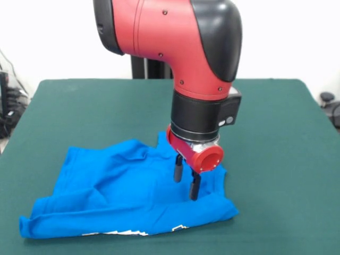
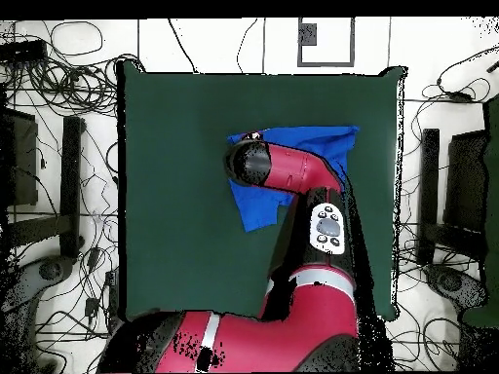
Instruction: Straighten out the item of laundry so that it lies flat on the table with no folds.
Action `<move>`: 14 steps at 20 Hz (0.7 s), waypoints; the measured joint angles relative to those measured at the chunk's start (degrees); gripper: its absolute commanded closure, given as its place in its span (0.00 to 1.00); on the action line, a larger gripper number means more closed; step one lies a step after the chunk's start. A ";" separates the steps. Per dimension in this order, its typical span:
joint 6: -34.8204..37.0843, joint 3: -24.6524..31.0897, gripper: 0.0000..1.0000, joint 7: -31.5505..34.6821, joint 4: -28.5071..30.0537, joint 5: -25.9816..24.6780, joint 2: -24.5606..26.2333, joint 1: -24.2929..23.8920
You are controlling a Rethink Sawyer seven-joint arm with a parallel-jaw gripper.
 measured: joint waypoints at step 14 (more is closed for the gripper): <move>0.00 1.33 0.00 0.00 1.63 -2.87 -0.14 -1.72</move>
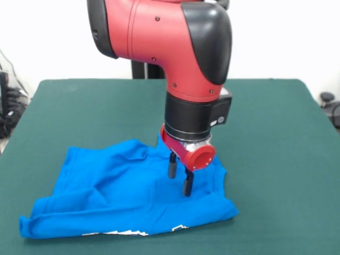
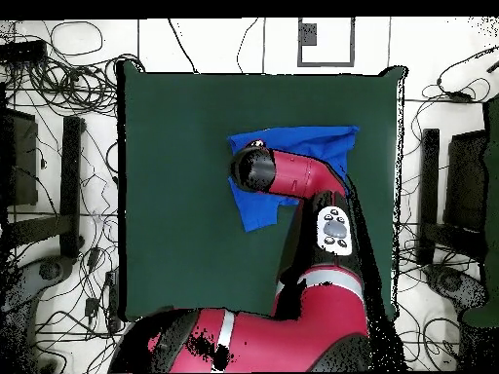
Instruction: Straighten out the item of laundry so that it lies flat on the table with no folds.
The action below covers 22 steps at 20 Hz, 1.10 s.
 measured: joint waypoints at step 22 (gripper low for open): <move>-0.02 0.17 0.00 0.00 -0.05 0.01 2.12 0.11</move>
